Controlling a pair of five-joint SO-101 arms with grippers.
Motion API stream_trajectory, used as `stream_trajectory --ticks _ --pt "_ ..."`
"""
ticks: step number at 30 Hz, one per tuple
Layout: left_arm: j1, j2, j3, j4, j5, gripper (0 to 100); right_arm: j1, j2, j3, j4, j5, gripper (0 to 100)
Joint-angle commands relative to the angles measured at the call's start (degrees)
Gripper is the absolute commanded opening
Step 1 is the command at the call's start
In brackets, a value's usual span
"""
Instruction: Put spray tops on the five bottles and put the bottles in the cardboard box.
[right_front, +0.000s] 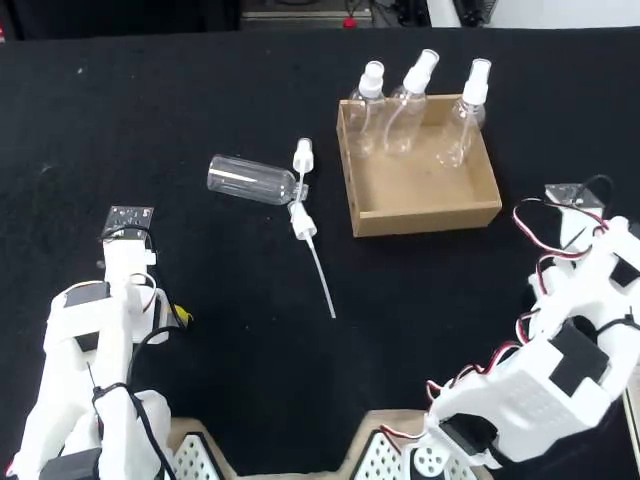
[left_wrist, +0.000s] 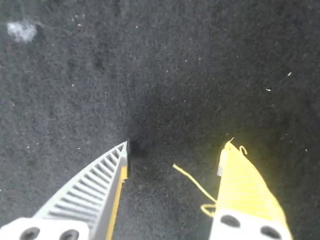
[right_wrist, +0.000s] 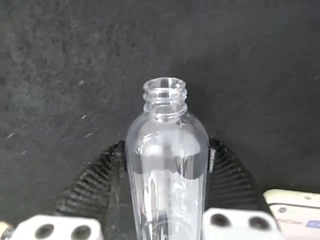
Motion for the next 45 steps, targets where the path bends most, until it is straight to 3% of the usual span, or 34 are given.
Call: stream_trajectory --ticks 1,7,14,21,31,36,42,45 --pt "-0.75 -1.23 -0.22 -0.62 -0.62 28 0.88 -0.22 -1.19 -0.44 -3.43 13.9" --pt "-0.75 -1.23 -0.22 -0.62 -0.62 28 -0.18 3.38 -6.2 7.74 -23.38 19.3" --pt "-0.75 -1.23 -0.22 -0.62 -0.62 28 -4.13 13.05 -21.49 24.0 -25.05 38.2" --pt "-0.75 -1.23 -0.22 -0.62 -0.62 28 0.26 18.24 -31.43 28.4 -23.47 33.2" --pt "-0.75 -1.23 -0.4 -0.62 -0.62 28 0.79 18.59 -27.65 30.77 -12.57 31.9" --pt "-0.75 -1.23 -0.22 -0.62 -0.62 28 -0.18 18.15 -24.13 25.67 -13.27 31.0" --pt "-0.75 -1.23 -0.22 -0.62 -0.62 28 0.0 18.07 -25.19 22.95 -14.24 12.5" --pt "-0.75 -1.23 -0.22 -0.62 -0.62 28 0.09 16.4 -28.88 23.21 -14.24 8.7"
